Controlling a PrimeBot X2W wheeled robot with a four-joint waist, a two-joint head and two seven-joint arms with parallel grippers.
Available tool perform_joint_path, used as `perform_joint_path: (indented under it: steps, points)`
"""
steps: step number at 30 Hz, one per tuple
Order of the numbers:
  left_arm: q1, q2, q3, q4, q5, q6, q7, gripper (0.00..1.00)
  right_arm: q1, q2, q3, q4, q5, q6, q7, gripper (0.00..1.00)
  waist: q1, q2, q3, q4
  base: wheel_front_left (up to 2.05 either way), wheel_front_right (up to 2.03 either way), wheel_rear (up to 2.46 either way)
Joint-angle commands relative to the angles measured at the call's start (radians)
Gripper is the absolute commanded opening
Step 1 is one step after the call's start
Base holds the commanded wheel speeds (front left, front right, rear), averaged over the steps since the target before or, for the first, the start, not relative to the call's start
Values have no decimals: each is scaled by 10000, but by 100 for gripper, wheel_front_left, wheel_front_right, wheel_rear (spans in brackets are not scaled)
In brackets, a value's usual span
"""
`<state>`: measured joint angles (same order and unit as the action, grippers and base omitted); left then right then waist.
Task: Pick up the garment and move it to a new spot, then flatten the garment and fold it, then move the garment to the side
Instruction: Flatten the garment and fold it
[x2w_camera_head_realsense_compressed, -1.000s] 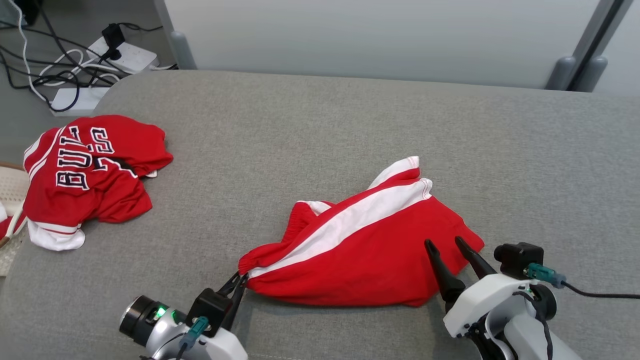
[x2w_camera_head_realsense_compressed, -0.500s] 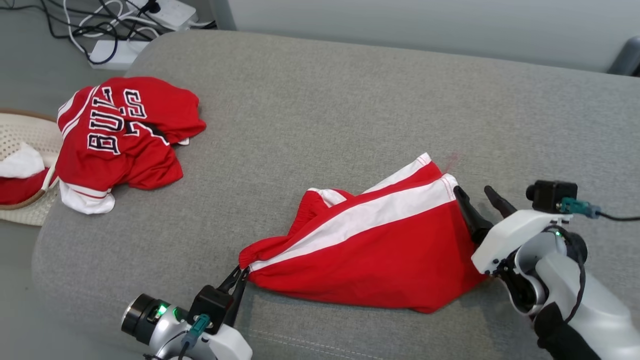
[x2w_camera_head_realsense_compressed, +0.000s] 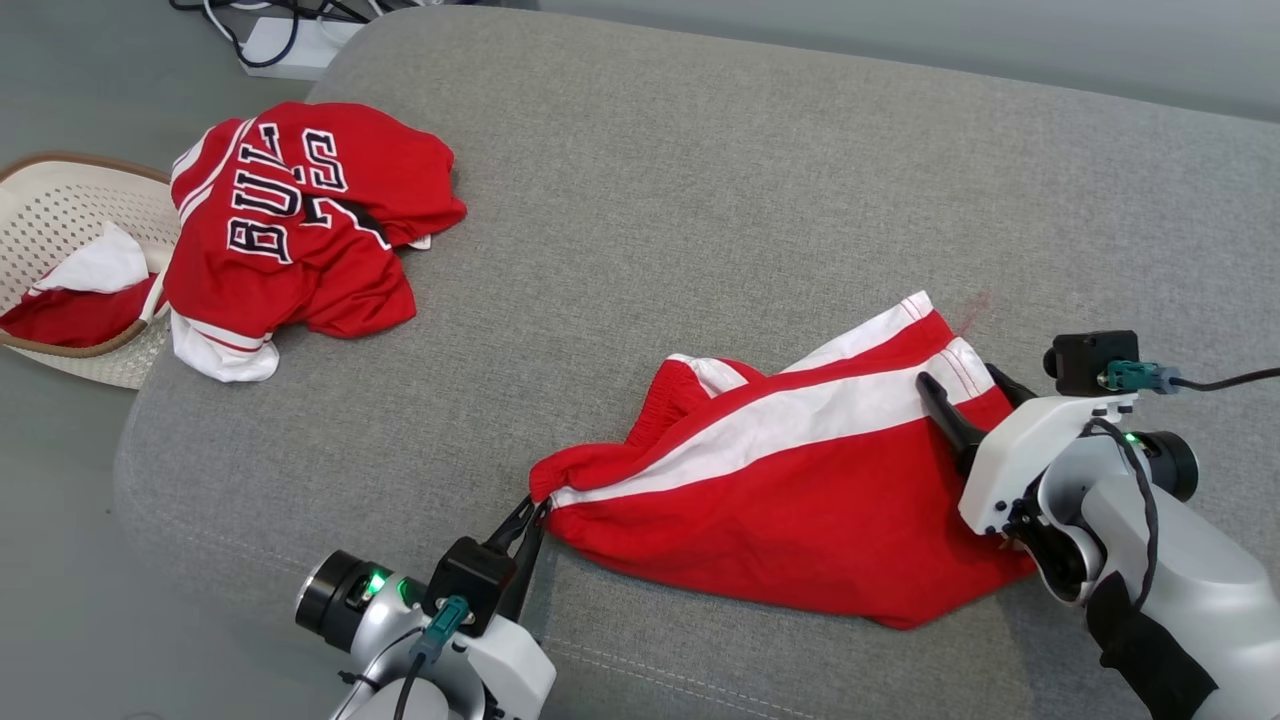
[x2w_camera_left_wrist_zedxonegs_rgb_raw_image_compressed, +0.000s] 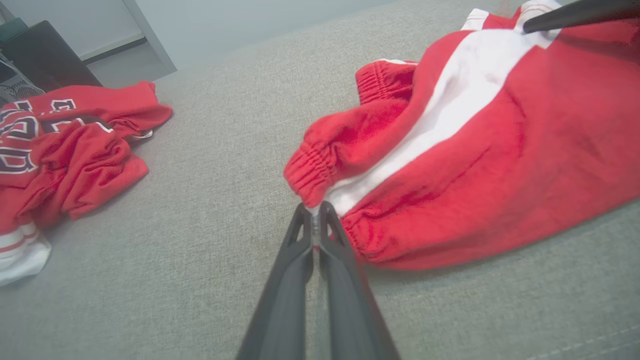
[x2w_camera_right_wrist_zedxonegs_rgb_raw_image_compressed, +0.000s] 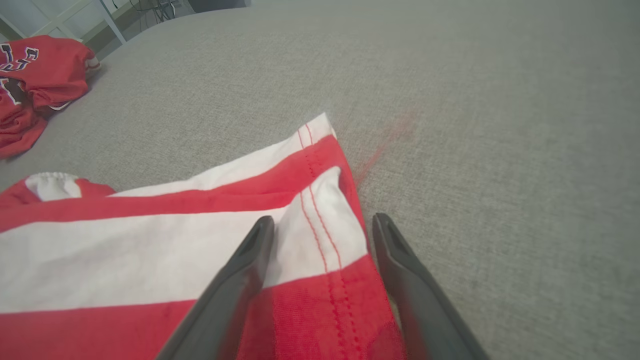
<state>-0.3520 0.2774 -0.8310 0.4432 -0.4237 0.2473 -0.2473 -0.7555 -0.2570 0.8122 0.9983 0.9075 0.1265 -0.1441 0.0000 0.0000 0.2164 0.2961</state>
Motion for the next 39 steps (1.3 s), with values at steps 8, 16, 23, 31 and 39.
perform_joint_path:
  steps: [8, 16, 23, 31, 39]
  points:
    - [-485, 150, 326, 2, 48, 3, -116, 0, -426, 88, 806, 312, 157, 42, -514, 0, 0, 0, -119, -117, 0, 0, 0]
    - [-165, 267, 867, -446, -264, 51, -139, 0, -399, -289, 776, -129, 642, 42, -1090, 0, 0, 0, -641, -548, 0, 0, 0]
    - [195, 471, 2039, -1724, -718, -360, -143, 0, 20, -1104, -443, -1616, 983, 42, -1172, 0, 0, 0, -1200, -1144, 0, 0, 0]
    - [722, 692, 1971, -2067, -870, -1163, -144, 0, 1694, -1587, -813, -1510, 1273, 42, -964, 0, 0, 0, -1425, -1857, 0, 0, 0]
    - [658, 367, 1786, -1632, -699, -1338, -144, 0, 2569, -1238, -861, -1199, 1338, 42, -1040, 100, 0, 0, -800, -2289, 0, 0, 0]
